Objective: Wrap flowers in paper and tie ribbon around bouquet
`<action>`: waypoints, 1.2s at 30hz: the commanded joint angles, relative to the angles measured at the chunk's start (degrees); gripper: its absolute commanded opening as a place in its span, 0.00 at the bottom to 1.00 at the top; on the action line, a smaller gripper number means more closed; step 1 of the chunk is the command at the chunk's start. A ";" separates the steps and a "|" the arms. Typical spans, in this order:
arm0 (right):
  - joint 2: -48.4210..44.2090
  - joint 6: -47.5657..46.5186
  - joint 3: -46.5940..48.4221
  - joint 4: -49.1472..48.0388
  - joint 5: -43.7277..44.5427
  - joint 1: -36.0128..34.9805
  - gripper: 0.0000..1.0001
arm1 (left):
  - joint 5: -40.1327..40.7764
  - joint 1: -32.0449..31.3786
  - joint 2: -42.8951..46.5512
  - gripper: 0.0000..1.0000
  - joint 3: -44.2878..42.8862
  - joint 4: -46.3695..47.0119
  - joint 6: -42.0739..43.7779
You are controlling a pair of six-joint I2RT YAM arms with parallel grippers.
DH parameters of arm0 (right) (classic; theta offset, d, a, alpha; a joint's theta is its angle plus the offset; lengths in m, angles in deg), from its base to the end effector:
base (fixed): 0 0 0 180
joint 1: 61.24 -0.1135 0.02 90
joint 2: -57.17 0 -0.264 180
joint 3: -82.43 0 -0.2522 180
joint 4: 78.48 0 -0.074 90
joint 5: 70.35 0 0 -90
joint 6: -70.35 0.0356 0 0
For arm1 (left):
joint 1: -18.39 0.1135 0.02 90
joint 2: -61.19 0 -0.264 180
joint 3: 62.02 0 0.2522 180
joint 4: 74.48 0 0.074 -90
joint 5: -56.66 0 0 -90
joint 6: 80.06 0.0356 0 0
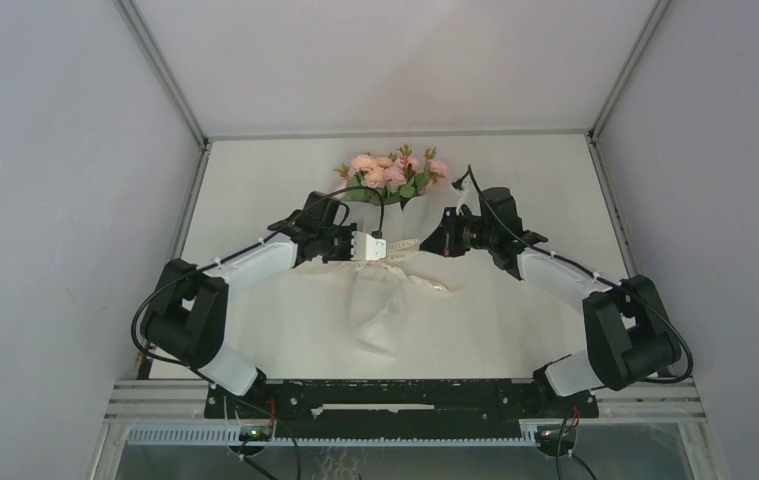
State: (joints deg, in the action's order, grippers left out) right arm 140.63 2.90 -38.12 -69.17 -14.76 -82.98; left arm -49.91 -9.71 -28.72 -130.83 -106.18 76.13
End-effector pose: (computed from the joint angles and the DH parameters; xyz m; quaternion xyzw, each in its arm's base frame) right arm 0.2774 0.1323 0.2164 -0.1345 0.8417 0.4121 0.3219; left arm 0.2777 -0.1598 0.2006 0.7188 0.6042 -0.0261 0.3429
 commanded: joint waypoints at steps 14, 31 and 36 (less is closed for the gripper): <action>-5.13 3.48 -15.43 -0.15 0.69 12.56 0.00 | 4.99 2.50 3.78 0.00 8.02 -0.08 15.66; -9.72 4.93 -21.71 -1.14 -0.12 22.98 0.00 | 3.58 6.17 5.95 0.00 10.36 -0.31 19.26; -7.75 -2.96 -13.59 1.61 2.78 9.98 0.45 | 1.77 5.42 6.82 0.00 10.13 -1.13 16.98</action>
State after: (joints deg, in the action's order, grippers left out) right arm 131.88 6.09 -59.10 -66.89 -13.56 -63.86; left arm -45.70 -3.83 -24.48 -121.41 -106.81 93.94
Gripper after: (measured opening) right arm 0.197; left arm 0.006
